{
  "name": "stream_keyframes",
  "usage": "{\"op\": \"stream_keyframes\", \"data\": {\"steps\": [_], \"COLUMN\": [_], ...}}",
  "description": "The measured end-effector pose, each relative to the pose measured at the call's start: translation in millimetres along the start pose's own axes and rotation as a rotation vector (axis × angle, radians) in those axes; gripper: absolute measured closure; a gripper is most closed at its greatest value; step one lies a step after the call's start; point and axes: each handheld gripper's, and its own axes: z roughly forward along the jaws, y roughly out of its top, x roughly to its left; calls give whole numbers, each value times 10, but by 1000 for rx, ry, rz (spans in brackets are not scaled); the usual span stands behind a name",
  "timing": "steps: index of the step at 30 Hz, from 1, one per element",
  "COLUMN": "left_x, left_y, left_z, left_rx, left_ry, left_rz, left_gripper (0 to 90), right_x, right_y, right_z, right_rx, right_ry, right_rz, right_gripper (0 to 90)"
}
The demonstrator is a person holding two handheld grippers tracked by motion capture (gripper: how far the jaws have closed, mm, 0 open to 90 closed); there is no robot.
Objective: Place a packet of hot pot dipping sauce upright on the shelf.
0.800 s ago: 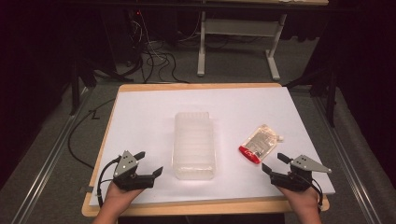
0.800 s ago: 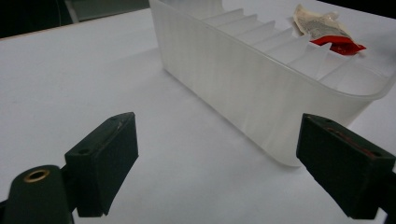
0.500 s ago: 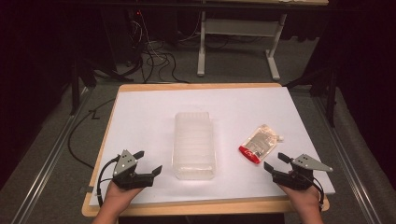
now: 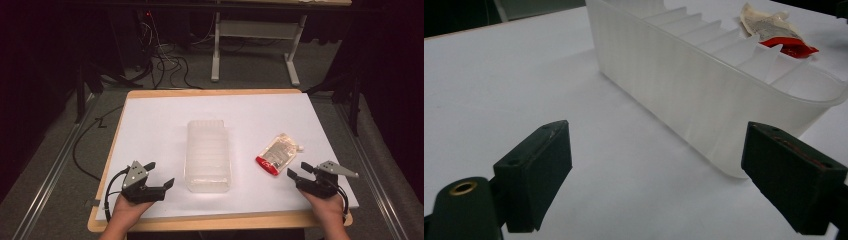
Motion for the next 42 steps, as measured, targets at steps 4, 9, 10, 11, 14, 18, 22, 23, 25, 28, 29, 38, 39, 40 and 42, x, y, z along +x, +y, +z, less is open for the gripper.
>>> {"op": "stream_keyframes", "data": {"steps": [4,9,10,11,14,18,22,23,25,28,29,38,39,40,42], "left_x": [14,10,10,16,20,25,25,25,26,26,25,19,18,17,16], "left_y": [2,-1,-1,-5,-6,-8,-8,-6,-5,-5,-5,-7,-8,-8,-9], "left_z": [8,-21,-21,-30,-46,-59,-58,-55,-52,-49,-46,-35,-34,-33,-33], "left_rx": [0,-8,-8,-13,-13,-23,-19,-16,-15,-15,-13,-10,-7,-6,-4], "left_ry": [-4,-4,-4,-3,-2,2,-1,-3,-3,-2,-2,-2,-1,-1,-1], "left_rz": [-2,-2,-2,-7,-10,-15,-10,-8,-8,-10,-10,-7,-4,-3,-2], "left_gripper": [134,134,134,133,134,133,134,134,134,134,134,135,134,135,134], "right_x": [-297,-572,-572,-627,-669,-681,-708,-698,-680,-672,-667,-490,-462,-437,-386], "right_y": [243,420,420,456,480,465,439,440,444,452,465,560,567,569,570], "right_z": [246,503,503,580,647,772,788,782,766,725,698,581,585,600,621], "right_rx": [39,75,75,86,103,167,167,170,155,116,92,-28,-22,-15,-12], "right_ry": [-112,-137,-137,-140,-146,-147,-142,-103,-108,-97,-78,21,35,44,33], "right_rz": [73,192,192,211,222,200,224,226,218,212,218,175,173,161,131], "right_gripper": [366,344,344,323,311,298,335,373,393,419,420,476,493,493,511]}}
